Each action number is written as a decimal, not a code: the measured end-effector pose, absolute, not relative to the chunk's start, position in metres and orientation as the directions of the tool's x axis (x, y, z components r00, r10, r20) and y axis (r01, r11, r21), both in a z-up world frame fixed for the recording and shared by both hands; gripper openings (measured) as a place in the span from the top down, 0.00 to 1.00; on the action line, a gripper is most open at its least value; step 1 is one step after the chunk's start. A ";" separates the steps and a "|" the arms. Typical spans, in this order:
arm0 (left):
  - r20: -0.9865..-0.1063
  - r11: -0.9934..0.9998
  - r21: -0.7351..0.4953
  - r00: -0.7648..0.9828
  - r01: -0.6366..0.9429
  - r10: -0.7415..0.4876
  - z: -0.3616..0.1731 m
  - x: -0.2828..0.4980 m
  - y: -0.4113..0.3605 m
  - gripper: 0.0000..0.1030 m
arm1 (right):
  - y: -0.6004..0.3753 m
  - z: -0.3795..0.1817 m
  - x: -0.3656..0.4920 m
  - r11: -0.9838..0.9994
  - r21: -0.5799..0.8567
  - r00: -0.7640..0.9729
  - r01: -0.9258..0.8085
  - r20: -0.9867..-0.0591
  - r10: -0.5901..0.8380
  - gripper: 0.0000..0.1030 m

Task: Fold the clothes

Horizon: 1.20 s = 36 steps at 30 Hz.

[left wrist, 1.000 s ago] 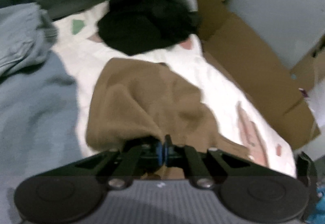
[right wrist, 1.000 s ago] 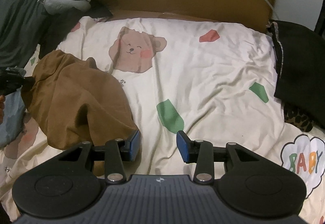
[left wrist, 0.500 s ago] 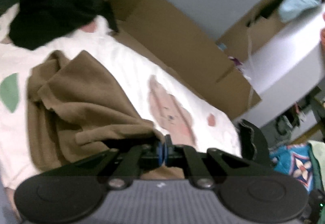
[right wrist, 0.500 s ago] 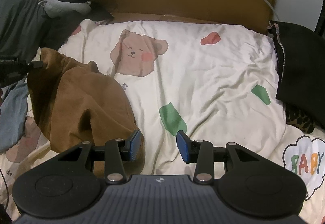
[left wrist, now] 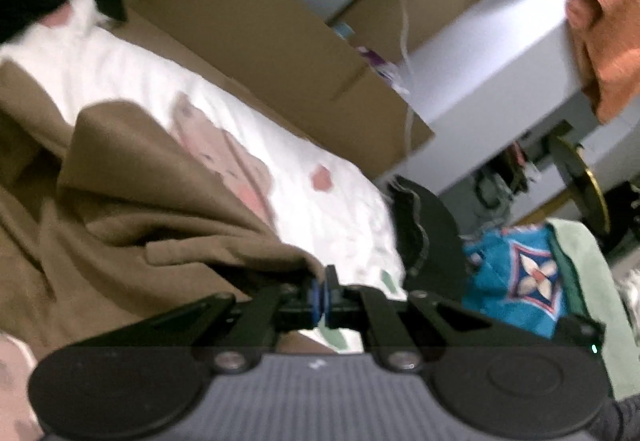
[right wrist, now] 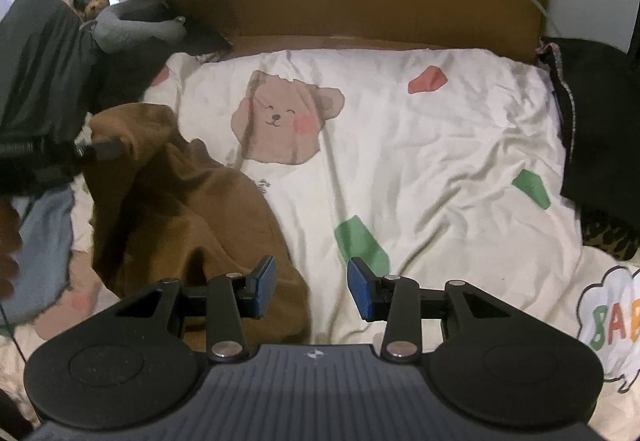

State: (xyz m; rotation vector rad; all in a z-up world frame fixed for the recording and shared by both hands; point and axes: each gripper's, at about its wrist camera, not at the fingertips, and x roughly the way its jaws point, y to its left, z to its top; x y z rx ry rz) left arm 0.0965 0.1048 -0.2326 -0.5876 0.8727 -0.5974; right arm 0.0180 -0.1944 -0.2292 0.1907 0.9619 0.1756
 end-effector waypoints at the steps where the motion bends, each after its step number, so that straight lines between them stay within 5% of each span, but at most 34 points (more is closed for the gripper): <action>1: -0.519 0.682 -0.687 0.488 0.249 -0.702 -0.233 0.095 0.097 0.98 | -0.195 -0.228 0.020 0.965 0.256 0.557 -0.054 -0.794 0.242 0.55; 21: -0.506 0.497 -0.717 0.125 0.489 -0.853 -0.250 0.038 -0.012 0.98 | -0.204 -0.248 0.043 0.811 0.574 0.424 0.107 -0.765 0.485 0.46; 36: -0.561 0.528 -0.690 0.096 0.495 -0.822 -0.262 0.033 -0.011 0.97 | -0.212 -0.307 0.076 0.724 0.663 0.356 0.188 -0.733 0.579 0.36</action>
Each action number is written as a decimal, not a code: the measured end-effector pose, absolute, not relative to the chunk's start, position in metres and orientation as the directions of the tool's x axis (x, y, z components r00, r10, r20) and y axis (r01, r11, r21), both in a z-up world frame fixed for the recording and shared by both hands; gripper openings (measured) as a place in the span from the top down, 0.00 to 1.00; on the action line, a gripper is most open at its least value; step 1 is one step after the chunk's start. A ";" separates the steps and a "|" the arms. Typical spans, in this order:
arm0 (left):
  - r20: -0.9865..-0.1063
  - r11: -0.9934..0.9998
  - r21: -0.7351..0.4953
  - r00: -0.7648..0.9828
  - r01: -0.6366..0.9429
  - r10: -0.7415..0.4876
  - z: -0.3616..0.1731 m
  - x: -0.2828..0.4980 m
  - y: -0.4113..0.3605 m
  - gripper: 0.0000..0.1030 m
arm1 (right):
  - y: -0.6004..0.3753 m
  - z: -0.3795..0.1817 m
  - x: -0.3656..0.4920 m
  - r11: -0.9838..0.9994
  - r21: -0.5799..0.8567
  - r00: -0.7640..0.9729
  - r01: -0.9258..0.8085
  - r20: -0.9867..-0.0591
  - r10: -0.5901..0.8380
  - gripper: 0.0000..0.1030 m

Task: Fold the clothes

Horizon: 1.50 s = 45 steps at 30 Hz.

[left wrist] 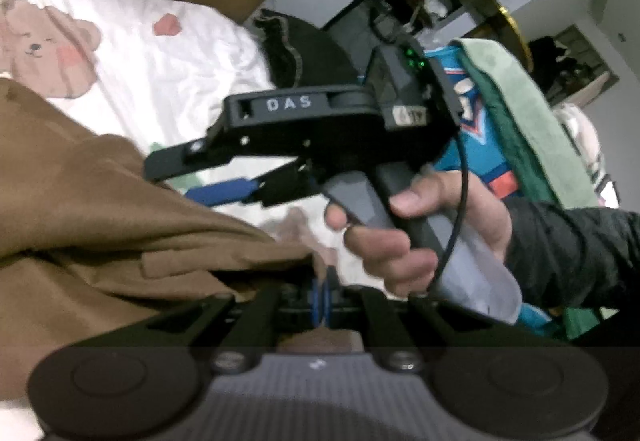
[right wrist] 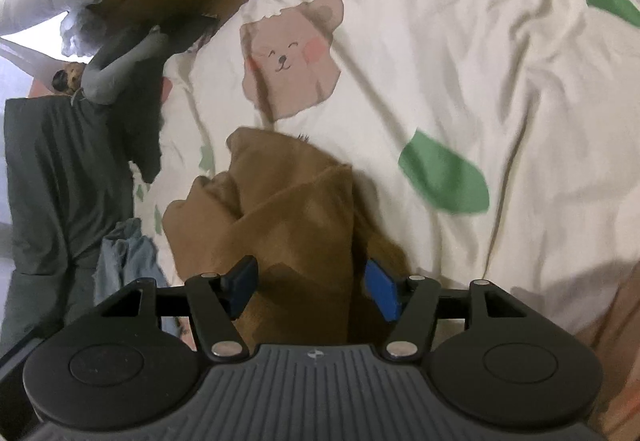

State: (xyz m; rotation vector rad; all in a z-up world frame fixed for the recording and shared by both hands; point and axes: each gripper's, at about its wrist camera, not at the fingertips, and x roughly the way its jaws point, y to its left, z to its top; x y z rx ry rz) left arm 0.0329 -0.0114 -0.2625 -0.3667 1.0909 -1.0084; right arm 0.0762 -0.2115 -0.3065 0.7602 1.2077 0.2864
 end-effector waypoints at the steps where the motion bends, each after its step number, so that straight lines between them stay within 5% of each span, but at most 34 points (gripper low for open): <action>1: -0.572 0.543 -0.686 0.103 0.484 -0.814 -0.264 0.034 -0.006 0.94 | -0.211 -0.308 0.079 0.735 0.653 0.360 0.184 -0.740 0.568 0.36; 7: -0.622 0.648 -0.664 0.204 0.373 -0.756 -0.265 0.049 0.042 0.61 | -0.212 -0.318 0.088 0.749 0.635 0.367 0.187 -0.753 0.546 0.36; 25: -0.745 0.907 -0.412 0.542 0.086 -0.390 -0.266 0.119 0.148 0.33 | -0.200 -0.343 0.121 0.733 0.643 0.370 0.220 -0.751 0.547 0.36; 26: -0.754 0.913 -0.401 0.539 0.074 -0.376 -0.270 0.122 0.149 0.33 | -0.198 -0.343 0.122 0.731 0.648 0.368 0.216 -0.747 0.553 0.38; 28: -0.773 0.924 -0.380 0.531 0.049 -0.346 -0.279 0.127 0.151 0.33 | -0.194 -0.337 0.119 0.750 0.636 0.365 0.181 -0.752 0.549 0.70; 30: -0.779 0.925 -0.377 0.526 0.043 -0.342 -0.283 0.127 0.151 0.33 | -0.189 -0.331 0.117 0.770 0.621 0.362 0.145 -0.758 0.543 0.91; 45: -0.771 0.940 -0.333 0.553 0.074 -0.317 -0.271 0.133 0.142 0.32 | -0.209 -0.259 0.070 0.802 0.596 0.420 0.030 -0.736 0.531 0.97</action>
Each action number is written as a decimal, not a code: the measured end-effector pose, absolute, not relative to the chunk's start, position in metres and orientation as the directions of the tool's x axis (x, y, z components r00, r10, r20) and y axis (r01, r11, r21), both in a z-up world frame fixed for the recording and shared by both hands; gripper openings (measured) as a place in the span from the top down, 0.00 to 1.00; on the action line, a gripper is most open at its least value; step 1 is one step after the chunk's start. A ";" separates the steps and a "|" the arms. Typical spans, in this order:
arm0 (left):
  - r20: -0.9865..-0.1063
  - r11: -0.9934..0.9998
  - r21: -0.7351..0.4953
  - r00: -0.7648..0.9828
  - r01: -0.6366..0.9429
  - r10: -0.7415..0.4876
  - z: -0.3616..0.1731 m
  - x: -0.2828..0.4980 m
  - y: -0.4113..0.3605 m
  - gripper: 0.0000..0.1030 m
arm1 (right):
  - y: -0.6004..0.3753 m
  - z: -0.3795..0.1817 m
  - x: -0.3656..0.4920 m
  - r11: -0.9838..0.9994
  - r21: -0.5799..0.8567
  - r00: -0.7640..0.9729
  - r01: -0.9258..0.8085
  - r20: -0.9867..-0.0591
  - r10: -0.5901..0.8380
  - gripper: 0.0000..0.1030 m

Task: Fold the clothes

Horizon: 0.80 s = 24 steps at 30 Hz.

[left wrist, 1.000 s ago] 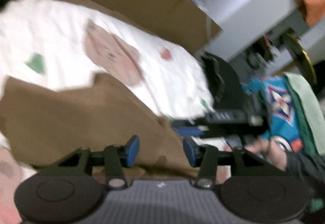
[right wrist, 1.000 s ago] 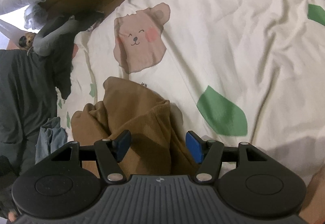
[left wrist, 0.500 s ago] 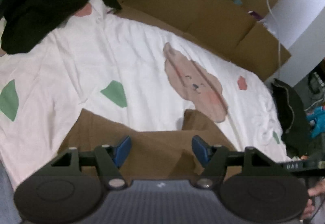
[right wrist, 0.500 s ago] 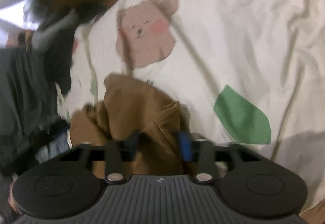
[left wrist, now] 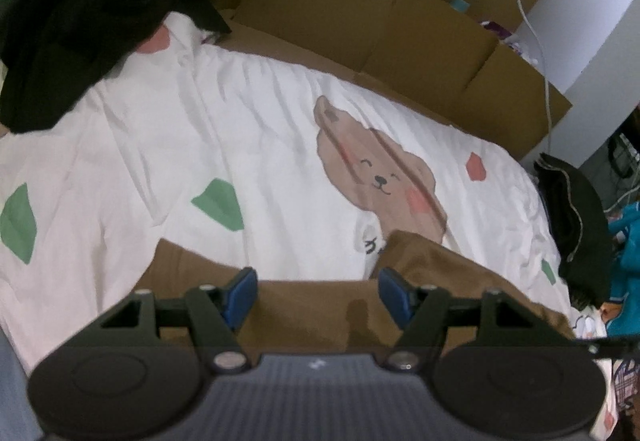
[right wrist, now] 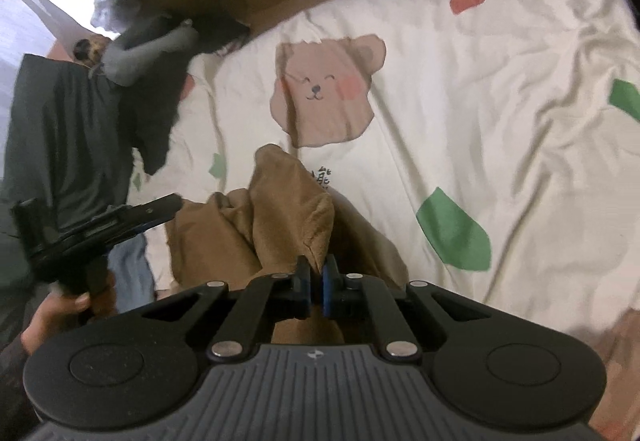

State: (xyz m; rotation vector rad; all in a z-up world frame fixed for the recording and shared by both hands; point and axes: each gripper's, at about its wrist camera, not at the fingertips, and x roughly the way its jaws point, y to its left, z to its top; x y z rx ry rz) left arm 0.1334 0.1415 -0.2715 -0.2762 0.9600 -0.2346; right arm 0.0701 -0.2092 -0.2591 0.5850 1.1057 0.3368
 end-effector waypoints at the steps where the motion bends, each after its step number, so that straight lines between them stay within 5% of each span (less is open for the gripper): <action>1: -0.769 0.940 -0.332 0.554 0.079 -0.319 -0.270 0.134 0.139 0.32 | -0.212 -0.254 0.064 0.799 0.600 0.421 0.030 -0.733 0.534 0.98; 24: -0.813 0.941 -0.241 0.481 0.236 -0.328 -0.254 0.147 0.057 0.31 | -0.336 -0.238 -0.045 0.767 0.593 0.530 0.245 -0.745 0.406 0.98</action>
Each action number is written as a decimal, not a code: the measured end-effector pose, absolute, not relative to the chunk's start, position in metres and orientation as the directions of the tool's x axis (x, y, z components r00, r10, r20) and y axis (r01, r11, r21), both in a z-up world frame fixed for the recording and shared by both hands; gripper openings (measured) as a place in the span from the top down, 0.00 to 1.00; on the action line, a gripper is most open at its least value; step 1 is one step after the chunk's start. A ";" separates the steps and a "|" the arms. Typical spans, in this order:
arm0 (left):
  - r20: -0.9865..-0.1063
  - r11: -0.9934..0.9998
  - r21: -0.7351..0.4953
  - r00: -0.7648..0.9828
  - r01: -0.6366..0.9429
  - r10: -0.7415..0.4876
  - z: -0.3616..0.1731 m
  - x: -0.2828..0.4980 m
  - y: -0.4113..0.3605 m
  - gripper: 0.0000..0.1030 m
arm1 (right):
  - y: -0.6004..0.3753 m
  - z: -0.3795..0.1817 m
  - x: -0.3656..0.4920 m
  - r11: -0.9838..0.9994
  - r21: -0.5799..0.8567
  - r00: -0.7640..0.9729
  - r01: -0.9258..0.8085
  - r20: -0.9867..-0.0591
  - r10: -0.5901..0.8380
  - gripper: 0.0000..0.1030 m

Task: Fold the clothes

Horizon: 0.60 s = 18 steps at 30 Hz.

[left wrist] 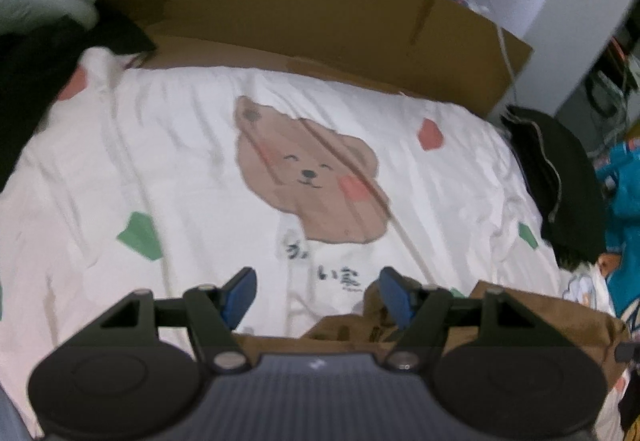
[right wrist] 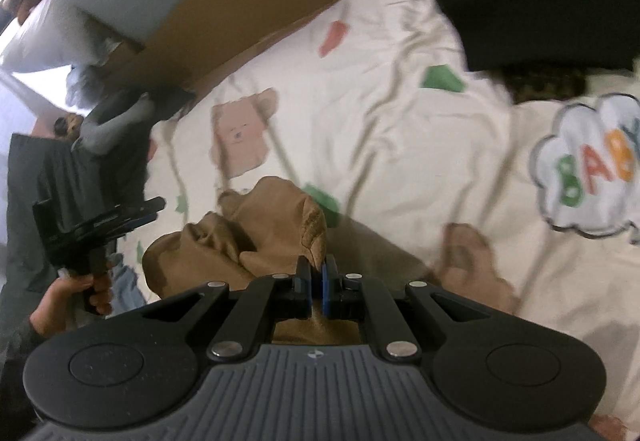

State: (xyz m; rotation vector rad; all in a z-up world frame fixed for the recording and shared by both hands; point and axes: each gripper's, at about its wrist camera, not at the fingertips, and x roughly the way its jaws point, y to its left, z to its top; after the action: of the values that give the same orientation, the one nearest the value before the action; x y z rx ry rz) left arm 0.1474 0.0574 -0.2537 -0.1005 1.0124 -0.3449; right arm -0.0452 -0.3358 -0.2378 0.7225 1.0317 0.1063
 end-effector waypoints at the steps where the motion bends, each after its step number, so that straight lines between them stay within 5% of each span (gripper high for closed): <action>1: -0.816 0.939 -0.236 0.474 0.249 -0.331 -0.254 0.148 0.052 0.31 | -0.342 -0.239 -0.049 0.766 0.590 0.530 0.255 -0.748 0.400 0.98; 18: -0.885 0.877 -0.197 0.305 0.437 -0.351 -0.284 0.143 -0.019 0.24 | -0.390 -0.265 -0.081 0.807 0.480 0.480 0.344 -0.828 0.288 0.98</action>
State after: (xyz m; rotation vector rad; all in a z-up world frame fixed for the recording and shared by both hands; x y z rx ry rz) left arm 0.1428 -0.0194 -0.2842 0.0864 1.1478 -0.5227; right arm -0.0813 -0.3897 -0.2645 0.6645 1.0917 -0.0372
